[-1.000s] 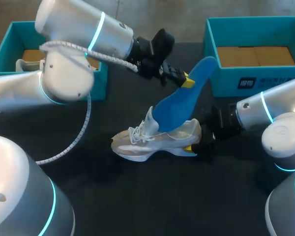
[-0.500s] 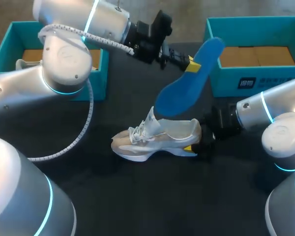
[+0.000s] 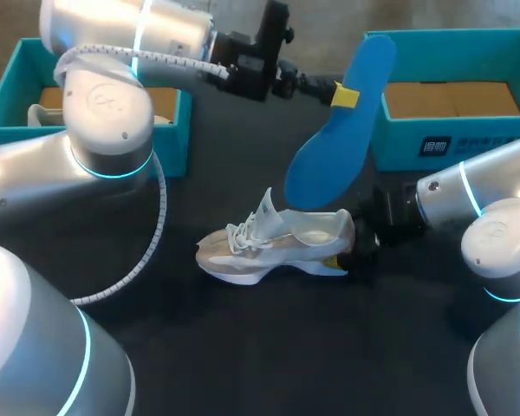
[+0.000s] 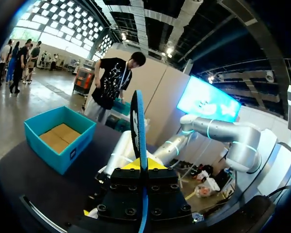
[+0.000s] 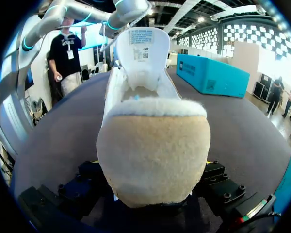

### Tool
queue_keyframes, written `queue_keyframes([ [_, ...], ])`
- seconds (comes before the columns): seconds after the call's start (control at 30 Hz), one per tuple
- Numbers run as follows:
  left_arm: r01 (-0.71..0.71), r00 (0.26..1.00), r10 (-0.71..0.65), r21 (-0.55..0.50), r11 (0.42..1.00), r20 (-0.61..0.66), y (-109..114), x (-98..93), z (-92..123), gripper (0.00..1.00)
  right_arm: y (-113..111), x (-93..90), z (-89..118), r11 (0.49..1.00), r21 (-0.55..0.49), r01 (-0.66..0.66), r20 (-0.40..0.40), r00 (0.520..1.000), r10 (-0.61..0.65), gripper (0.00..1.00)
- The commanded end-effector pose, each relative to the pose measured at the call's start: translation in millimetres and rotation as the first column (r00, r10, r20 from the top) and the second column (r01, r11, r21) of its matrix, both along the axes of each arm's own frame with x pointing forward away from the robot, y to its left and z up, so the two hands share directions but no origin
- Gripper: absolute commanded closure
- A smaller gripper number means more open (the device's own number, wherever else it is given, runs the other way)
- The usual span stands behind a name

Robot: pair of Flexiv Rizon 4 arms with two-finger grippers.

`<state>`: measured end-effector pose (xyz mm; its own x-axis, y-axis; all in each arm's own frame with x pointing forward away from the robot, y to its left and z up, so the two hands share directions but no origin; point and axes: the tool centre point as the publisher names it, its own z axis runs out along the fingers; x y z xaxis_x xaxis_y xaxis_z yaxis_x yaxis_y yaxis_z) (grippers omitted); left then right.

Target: Take the shoe out of the shoebox, open the shoe tongue, remove and reinsert the insole, then place the shoe into the shoebox

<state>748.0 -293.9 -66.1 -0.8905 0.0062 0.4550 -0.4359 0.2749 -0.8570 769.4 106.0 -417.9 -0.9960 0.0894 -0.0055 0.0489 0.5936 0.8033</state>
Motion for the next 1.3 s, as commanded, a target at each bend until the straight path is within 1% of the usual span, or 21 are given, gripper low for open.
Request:
queue_keyframes([
  [0.03, -0.005, 1.000, 0.004, -0.037, 0.999, -0.022, 12, -8.7, 7, 1.00, 2, 1.5, -2, 1.000, -0.003, 0.001, 0.000, 1.000, -0.001, 1.00],
  [0.27, -0.001, 0.997, -0.008, -0.113, 0.994, -0.072, 22, -17.5, 24, 1.00, 2, 1.5, -2, 1.000, -0.003, 0.001, 0.000, 1.000, -0.001, 1.00],
  [0.4, 0.030, 0.993, -0.050, -0.177, 0.984, -0.109, 29, -20.5, 31, 1.00, 2, 1.5, -2, 1.000, -0.003, 0.001, 0.000, 1.000, -0.001, 1.00],
  [1.3, 0.030, 0.993, -0.050, -0.177, 0.984, -0.109, 29, -20.5, 31, 1.00, 2, 1.5, -2, 1.000, -0.003, 0.001, 0.000, 1.000, -0.001, 1.00],
])
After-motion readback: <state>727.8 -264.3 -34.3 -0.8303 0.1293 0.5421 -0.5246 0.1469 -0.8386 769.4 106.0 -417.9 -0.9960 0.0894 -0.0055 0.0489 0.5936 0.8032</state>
